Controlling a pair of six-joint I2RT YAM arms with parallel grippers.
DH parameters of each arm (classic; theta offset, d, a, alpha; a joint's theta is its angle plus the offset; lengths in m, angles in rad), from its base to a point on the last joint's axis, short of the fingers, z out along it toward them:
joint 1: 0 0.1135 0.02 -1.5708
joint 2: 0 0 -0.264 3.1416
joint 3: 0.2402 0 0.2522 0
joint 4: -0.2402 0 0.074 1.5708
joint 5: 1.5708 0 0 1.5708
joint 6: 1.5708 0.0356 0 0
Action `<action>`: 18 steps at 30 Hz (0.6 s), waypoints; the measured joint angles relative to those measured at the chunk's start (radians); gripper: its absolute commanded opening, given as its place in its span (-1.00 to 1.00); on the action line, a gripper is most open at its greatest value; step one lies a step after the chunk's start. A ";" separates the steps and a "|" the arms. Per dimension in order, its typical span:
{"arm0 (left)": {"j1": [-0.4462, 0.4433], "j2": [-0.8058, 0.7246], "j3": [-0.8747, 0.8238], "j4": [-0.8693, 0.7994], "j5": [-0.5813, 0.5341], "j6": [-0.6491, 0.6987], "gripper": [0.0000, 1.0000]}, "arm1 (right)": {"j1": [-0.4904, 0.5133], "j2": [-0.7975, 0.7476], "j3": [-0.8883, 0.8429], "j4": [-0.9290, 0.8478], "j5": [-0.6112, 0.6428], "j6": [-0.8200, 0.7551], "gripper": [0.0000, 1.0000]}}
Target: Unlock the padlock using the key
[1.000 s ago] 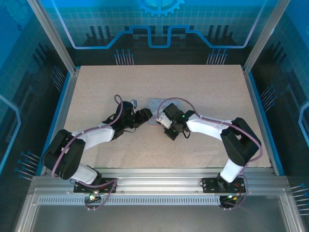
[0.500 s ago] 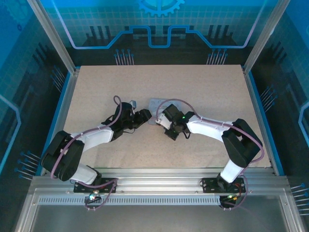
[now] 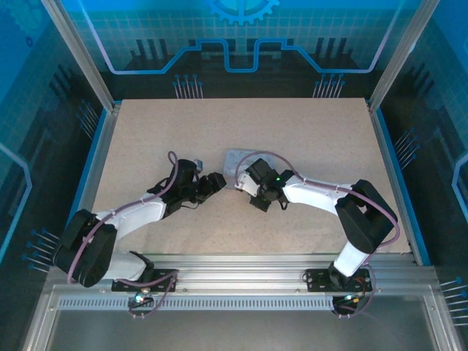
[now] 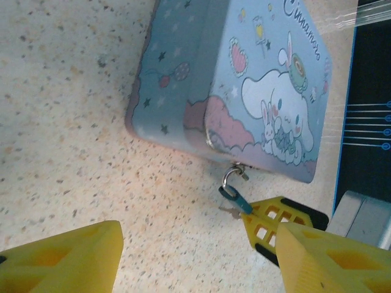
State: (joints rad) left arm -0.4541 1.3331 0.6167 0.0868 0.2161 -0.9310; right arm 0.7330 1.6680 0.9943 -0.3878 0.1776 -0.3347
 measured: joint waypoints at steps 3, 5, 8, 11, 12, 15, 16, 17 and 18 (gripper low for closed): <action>0.000 -0.032 -0.010 -0.039 0.000 0.011 0.41 | 0.000 0.000 0.000 0.000 0.004 -0.007 -1.00; 0.000 -0.043 -0.011 -0.060 -0.001 0.018 0.43 | 0.000 0.000 0.000 0.000 0.006 -0.008 -1.00; 0.000 -0.046 -0.011 -0.080 0.000 0.027 0.51 | 0.000 0.000 0.000 0.000 0.006 -0.011 -1.00; 0.000 -0.046 -0.011 -0.102 0.002 0.043 0.60 | 0.000 0.000 0.000 0.003 0.006 -0.015 -1.00; 0.000 -0.046 -0.011 -0.110 0.002 0.046 0.63 | 0.000 0.000 0.000 0.005 0.006 -0.017 -1.00; 0.000 -0.045 -0.011 -0.131 0.009 0.051 0.67 | 0.000 0.000 0.000 0.007 0.006 -0.026 -1.00; 0.000 -0.044 -0.011 -0.136 0.010 0.053 0.70 | 0.000 0.000 0.000 0.007 0.006 -0.030 -1.00; 0.000 -0.042 -0.011 -0.140 0.013 0.056 0.71 | 0.000 0.000 0.000 0.007 0.006 -0.031 -1.00; 0.000 -0.040 -0.011 -0.143 0.016 0.059 0.71 | 0.000 0.000 0.000 0.007 0.006 -0.034 -1.00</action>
State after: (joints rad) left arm -0.4541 1.2926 0.6056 -0.0563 0.2325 -0.8722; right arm 0.7330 1.6680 0.9939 -0.3805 0.1837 -0.3687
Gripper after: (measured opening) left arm 0.849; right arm 0.057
